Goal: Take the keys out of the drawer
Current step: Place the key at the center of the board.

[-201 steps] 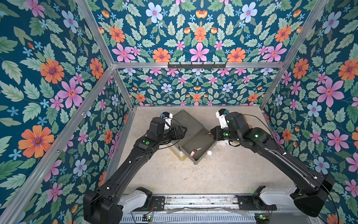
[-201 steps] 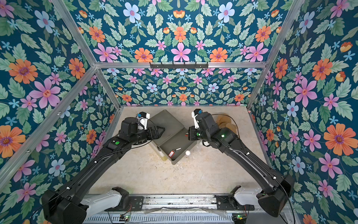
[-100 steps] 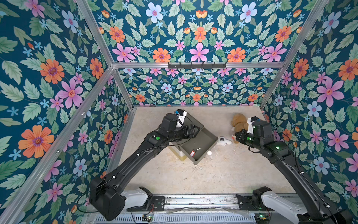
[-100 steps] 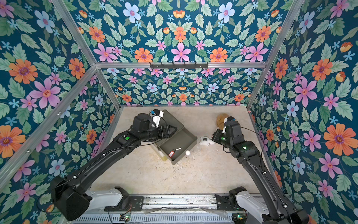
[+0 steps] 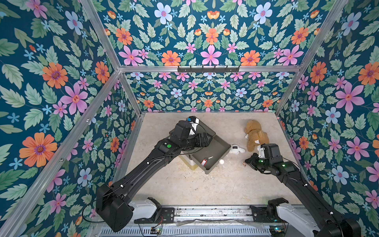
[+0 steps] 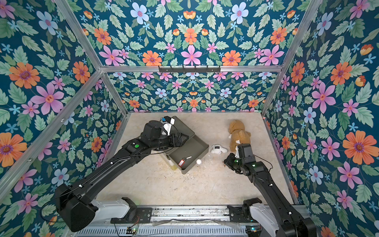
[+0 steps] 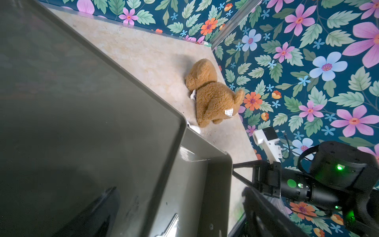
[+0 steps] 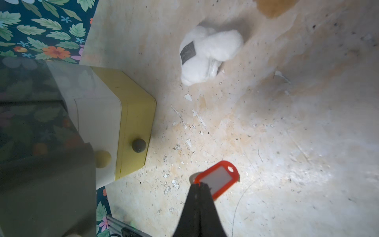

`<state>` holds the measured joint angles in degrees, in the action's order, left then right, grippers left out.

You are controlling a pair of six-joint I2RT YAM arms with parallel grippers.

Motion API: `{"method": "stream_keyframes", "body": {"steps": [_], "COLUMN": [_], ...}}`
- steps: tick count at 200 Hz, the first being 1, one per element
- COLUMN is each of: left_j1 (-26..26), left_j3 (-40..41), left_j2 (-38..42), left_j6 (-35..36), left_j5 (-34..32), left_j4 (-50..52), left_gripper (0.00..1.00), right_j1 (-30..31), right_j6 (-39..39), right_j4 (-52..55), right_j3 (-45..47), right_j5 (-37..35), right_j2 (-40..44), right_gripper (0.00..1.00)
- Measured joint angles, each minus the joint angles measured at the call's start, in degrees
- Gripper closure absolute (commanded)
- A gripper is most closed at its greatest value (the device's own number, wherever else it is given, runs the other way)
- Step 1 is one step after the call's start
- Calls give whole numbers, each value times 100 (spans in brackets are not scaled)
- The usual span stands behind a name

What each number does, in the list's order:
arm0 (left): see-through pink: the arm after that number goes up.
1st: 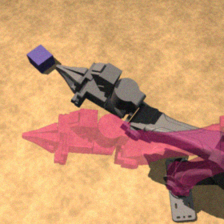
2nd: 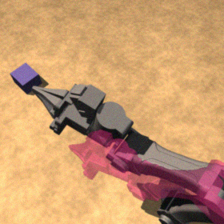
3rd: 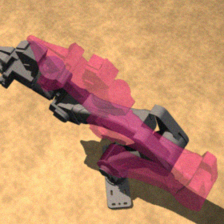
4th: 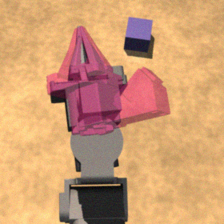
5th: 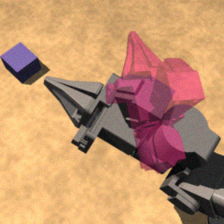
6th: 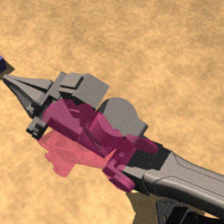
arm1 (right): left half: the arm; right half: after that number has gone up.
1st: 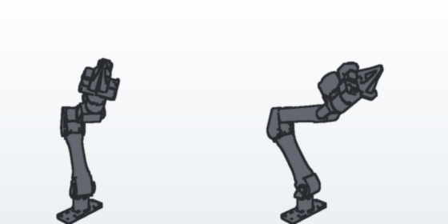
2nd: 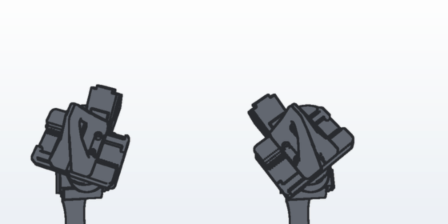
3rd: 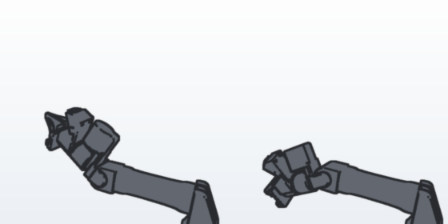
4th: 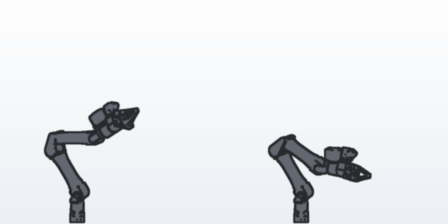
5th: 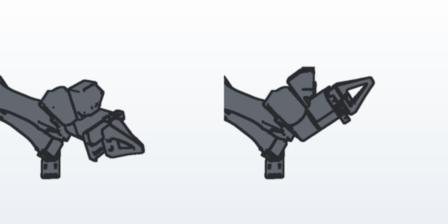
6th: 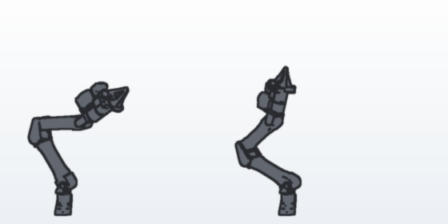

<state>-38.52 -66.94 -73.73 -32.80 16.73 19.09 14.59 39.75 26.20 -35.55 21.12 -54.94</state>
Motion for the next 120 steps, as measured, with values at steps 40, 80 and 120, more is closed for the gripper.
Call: {"method": "stream_keyframes", "body": {"steps": [40, 80, 120], "left_j1": [-9, -9, -9], "left_j3": [15, 114, 153], "left_j2": [7, 7, 7], "left_j6": [0, 0, 2], "left_j5": [-26, -63, -85], "left_j4": [57, 116, 96], "left_gripper": [1, 1, 1], "right_j1": [-2, -2, -9], "right_j6": [133, 348, 411], "right_j4": [-579, -1126, -1565], "right_j3": [229, 437, 540], "right_j5": [308, 597, 807], "right_j2": [-361, -629, -927], "right_gripper": [100, 100, 100]}}
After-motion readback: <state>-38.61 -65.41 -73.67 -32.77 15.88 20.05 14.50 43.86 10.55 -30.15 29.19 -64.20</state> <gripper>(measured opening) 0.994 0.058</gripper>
